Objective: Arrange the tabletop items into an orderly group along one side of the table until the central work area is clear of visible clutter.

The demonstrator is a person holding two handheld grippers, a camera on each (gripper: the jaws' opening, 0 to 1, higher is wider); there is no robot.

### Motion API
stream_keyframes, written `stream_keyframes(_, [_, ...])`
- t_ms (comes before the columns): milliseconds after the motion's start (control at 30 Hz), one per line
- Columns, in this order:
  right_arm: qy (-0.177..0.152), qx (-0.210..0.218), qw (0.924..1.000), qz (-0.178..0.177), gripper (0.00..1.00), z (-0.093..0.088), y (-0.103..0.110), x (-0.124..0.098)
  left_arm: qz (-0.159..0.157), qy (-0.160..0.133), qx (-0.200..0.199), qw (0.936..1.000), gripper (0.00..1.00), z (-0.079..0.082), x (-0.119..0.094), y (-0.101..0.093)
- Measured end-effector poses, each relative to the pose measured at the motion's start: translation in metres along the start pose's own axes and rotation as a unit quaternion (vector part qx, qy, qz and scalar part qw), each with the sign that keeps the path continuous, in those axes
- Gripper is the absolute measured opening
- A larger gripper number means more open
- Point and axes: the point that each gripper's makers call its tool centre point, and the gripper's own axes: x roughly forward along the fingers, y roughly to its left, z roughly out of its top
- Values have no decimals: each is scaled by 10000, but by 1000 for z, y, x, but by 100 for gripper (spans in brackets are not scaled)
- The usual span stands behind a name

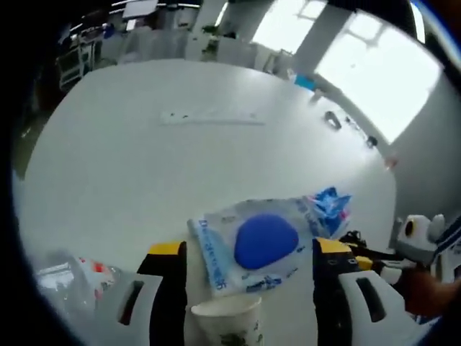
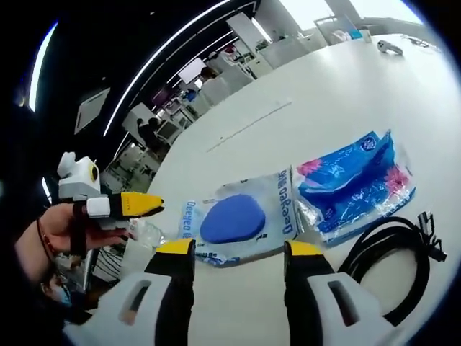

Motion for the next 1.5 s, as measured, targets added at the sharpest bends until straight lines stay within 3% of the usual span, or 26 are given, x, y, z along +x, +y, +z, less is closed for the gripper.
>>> stream_keyframes(300, [309, -608, 9967, 444, 60, 1, 12, 5, -407, -278, 207, 9986, 83, 0, -30, -27])
stream_keyframes(400, [433, -907, 9929, 641, 62, 3, 19, 6, -570, -304, 233, 9976, 86, -7, -42, -35])
stream_keyframes(600, [691, -1472, 9787, 1256, 64, 5, 44, 11, -729, -508, 308, 9956, 93, -18, -70, -41])
stream_keyframes(700, [830, -1861, 9671, 1522, 65, 6, 58, 14, -729, -545, 315, 9953, 94, -27, -86, -38])
stream_keyframes(800, [918, -1949, 9590, 1840, 65, 6, 73, 17, -732, -594, 313, 9951, 96, -34, -100, -34])
stream_keyframes(1000, [1323, -2702, 9239, 2364, 65, -3, 102, 23, -568, -786, 185, 9951, 96, -48, -128, -8])
stream_keyframes(1133, [1645, -3087, 8948, 2776, 64, -12, 123, 27, -449, -1015, -17, 9938, 96, -52, -147, 10])
stream_keyframes(1233, [2003, -3527, 8635, 2999, 65, -22, 134, 32, -454, -1122, -83, 9926, 96, -57, -162, 18])
stream_keyframes(1367, [2406, -3747, 8369, 3182, 63, -33, 142, 38, -397, -1185, -161, 9920, 96, -66, -175, 29])
stream_keyframes(1467, [2646, -4068, 8115, 3254, 61, -38, 145, 45, -389, -1271, -266, 9908, 96, -71, -183, 37])
stream_keyframes(1500, [2702, -4081, 8086, 3266, 61, -39, 146, 47, -396, -1292, -294, 9904, 96, -73, -185, 39])
